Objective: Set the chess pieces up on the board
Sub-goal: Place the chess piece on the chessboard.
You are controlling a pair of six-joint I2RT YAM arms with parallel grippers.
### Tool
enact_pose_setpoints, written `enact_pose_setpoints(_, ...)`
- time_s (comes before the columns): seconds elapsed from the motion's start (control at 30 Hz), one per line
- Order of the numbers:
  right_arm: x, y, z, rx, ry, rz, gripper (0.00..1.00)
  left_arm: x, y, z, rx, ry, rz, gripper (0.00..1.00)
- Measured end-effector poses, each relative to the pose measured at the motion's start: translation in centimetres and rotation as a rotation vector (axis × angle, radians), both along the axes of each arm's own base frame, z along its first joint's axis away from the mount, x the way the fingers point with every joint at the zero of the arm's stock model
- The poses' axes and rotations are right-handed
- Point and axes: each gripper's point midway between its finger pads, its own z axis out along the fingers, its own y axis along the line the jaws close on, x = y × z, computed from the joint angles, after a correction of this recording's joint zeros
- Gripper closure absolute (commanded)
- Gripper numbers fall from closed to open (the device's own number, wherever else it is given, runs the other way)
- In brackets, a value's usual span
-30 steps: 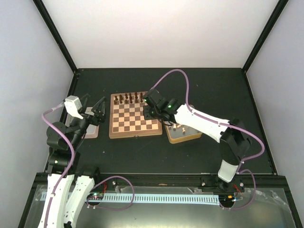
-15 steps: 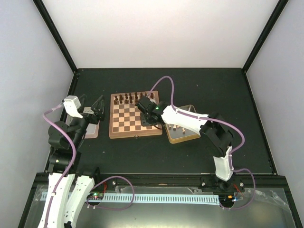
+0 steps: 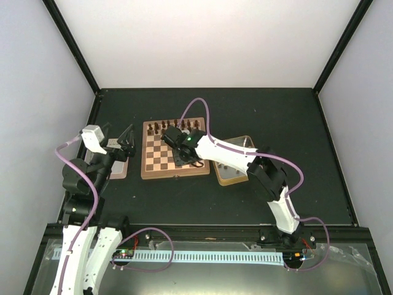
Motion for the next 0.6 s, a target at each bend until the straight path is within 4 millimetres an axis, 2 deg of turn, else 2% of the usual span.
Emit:
enact_pose_setpoints(0.27,-1.2,-0.6,-1.2,-0.067,0.048,0.029,0.94,-0.1,0.3,0.1,-0.001,-0.004,0.016,0.02)
enact_pose_setpoints(0.33,-1.3,-0.8,-1.8,-0.083,0.062,0.035,0.9,-0.1,0.3,0.1,-0.001,-0.004,0.018,0.02)
enact_pose_setpoints(0.47,-1.3,-0.4,-1.5,-0.079,0.066,0.048,0.76,-0.3,0.3,0.2,0.004,-0.01,0.019,0.02)
enact_pose_setpoints(0.6,-1.1,-0.1,-1.3,-0.072,0.065,0.048,0.68,-0.4,0.4,0.3,0.007,-0.018,0.02,0.02)
